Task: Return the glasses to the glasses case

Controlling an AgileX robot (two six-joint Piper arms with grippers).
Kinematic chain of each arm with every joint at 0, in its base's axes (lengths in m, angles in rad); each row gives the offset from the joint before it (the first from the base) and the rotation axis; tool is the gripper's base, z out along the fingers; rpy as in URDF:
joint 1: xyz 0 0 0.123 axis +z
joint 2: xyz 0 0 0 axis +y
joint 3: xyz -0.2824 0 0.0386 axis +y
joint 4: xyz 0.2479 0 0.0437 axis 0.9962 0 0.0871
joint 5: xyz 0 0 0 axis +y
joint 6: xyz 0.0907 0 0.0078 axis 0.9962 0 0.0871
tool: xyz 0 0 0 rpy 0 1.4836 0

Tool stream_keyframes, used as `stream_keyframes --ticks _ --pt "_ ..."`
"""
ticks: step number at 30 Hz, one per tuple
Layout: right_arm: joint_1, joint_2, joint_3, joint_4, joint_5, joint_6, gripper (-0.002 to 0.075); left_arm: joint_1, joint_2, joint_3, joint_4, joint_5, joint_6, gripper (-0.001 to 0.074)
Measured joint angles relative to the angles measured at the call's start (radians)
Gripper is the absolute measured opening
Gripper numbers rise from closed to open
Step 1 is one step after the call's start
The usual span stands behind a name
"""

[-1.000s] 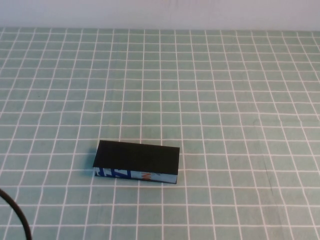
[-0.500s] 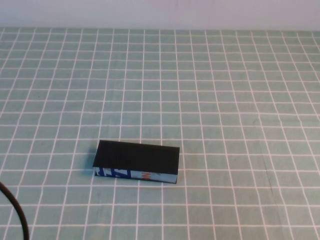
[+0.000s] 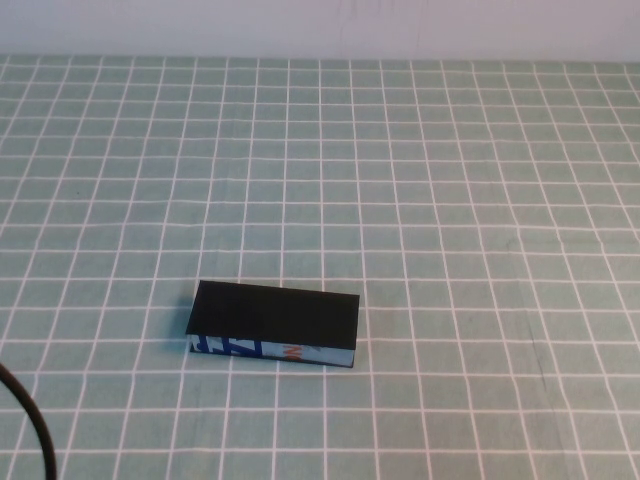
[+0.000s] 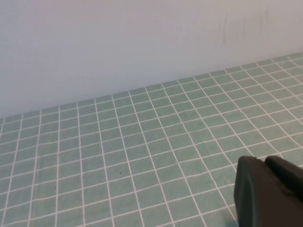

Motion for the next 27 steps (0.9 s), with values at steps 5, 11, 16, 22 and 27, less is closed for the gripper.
stream_keyframes --ticks 5,11,16,22,27 --pt "0.000 0.000 0.000 0.000 0.002 0.000 -0.0013 0.000 0.000 0.000 0.000 0.000 0.000 -0.0002" --pt "0.000 0.000 0.000 0.000 0.003 0.000 -0.0013 0.000 0.000 0.000 0.000 0.002 0.000 -0.0002" --pt "0.000 0.000 0.000 0.000 0.004 0.000 -0.0013 0.000 0.000 0.000 0.000 0.002 0.000 -0.0002" --pt "0.000 0.000 0.000 0.000 0.004 0.000 -0.0013 0.000 0.000 0.000 0.000 0.002 0.000 -0.0002" --pt "0.000 0.000 0.000 0.000 0.006 0.000 -0.0013 0.000 -0.027 0.057 0.000 -0.056 -0.002 -0.0002"
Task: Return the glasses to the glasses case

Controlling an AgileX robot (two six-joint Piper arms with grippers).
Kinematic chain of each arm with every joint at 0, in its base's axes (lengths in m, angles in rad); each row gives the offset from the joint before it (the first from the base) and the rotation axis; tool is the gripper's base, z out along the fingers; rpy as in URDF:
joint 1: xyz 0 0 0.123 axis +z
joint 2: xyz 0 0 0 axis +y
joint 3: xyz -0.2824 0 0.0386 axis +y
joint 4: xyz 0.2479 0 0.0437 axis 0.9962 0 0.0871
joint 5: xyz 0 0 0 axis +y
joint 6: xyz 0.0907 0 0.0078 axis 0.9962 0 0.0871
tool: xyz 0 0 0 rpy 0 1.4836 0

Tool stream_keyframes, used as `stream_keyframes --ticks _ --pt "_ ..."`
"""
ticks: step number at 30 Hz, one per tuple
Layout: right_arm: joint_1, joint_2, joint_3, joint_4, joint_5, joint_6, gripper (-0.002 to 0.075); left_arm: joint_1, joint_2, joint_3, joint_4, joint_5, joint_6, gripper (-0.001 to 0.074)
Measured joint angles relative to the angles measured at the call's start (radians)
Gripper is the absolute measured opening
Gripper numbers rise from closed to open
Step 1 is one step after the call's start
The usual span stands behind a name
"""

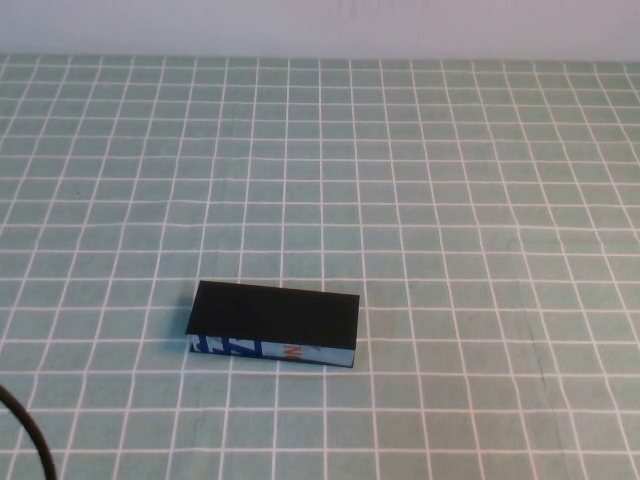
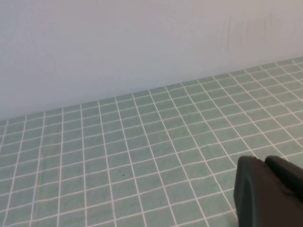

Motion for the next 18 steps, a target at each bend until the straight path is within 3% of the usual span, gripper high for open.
stream_keyframes --ticks 6,13,18 --pt "0.000 0.000 0.000 0.000 0.000 0.000 -0.0013 0.000 -0.183 0.207 0.029 -0.170 -0.019 -0.0002" --pt "0.000 0.000 0.001 0.000 0.000 0.000 -0.0013 0.000 -0.415 0.504 0.288 -0.228 -0.386 -0.0002" --pt "0.000 0.000 0.001 0.000 0.000 0.000 -0.0013 0.000 -0.475 0.646 0.334 -0.235 -0.450 -0.0002"
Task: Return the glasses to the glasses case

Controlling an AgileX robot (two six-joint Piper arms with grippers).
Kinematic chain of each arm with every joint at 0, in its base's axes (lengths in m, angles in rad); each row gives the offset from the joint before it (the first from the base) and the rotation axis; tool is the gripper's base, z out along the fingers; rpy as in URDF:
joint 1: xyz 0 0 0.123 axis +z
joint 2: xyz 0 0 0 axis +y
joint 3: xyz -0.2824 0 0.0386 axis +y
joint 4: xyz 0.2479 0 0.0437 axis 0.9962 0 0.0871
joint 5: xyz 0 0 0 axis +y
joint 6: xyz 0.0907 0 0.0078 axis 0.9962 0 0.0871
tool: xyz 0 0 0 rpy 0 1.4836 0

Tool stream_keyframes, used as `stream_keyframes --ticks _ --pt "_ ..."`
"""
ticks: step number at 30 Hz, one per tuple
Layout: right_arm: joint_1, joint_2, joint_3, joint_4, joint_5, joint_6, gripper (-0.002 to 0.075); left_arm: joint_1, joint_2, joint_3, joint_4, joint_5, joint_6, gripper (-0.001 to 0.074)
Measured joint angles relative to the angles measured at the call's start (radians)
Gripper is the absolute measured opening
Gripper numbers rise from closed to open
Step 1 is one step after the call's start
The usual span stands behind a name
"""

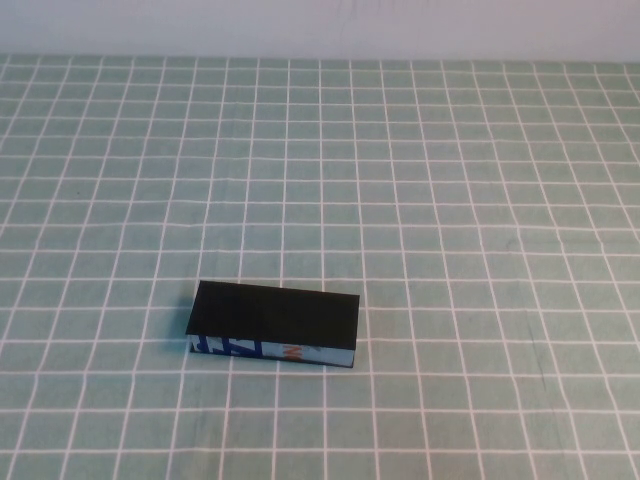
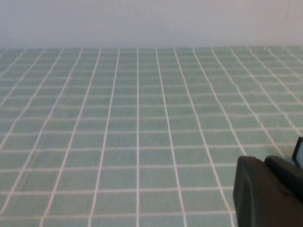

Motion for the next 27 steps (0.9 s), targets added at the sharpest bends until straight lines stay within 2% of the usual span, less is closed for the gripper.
stream_keyframes --ticks 5,27 --pt "0.000 0.000 0.000 0.000 0.000 0.000 -0.0013 0.000 0.000 0.070 0.006 0.009 -0.004 -0.0002" --pt "0.000 0.000 0.000 0.000 0.000 0.000 -0.0013 0.000 -0.002 0.073 0.007 0.046 -0.004 -0.0002"
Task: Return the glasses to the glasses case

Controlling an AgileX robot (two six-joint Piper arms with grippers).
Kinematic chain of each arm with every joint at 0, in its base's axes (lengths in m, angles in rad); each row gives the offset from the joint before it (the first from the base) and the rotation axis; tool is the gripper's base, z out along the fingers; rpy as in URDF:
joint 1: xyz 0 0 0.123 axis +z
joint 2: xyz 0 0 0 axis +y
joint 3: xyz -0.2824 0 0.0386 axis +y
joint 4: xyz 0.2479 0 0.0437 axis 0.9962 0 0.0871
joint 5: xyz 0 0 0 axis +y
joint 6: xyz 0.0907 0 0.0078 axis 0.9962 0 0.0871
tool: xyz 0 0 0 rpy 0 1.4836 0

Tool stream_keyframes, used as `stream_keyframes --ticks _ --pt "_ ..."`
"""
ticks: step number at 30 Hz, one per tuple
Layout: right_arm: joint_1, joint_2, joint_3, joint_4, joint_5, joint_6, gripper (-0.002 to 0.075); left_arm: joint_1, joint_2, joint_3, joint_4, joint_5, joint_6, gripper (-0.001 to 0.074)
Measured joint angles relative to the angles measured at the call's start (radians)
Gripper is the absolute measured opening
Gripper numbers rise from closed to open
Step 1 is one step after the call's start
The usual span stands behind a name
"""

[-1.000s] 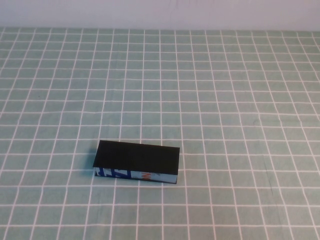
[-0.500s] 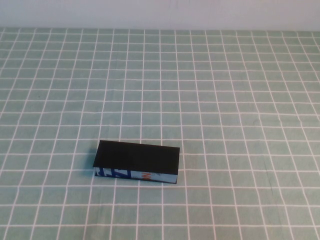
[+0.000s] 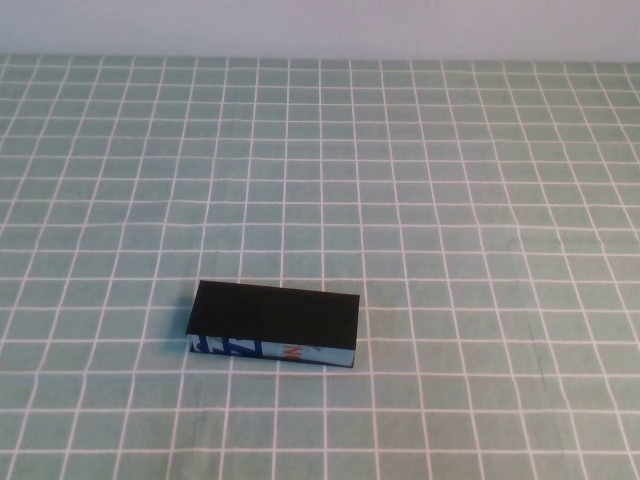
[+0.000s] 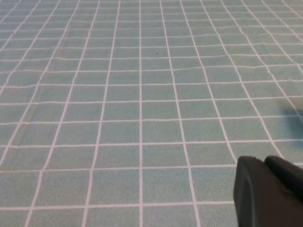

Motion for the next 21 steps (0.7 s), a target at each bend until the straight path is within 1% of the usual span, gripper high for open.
stream_keyframes --ticks 12,14,19,21 --pt "-0.004 -0.002 0.002 0.000 0.000 0.000 -0.0013 0.000 0.000 0.000 0.002 0.002 0.000 -0.0002" --pt "-0.023 -0.013 0.007 0.002 0.000 0.000 -0.0013 0.000 0.000 0.000 0.002 0.002 0.000 -0.0002" --pt "-0.120 -0.086 0.050 0.015 0.000 0.000 -0.0013 0.000 0.000 0.000 0.002 0.002 0.000 -0.0002" --pt "-0.142 -0.129 0.073 0.022 0.000 0.000 -0.0013 0.000 0.000 0.000 0.002 0.002 0.000 -0.0002"
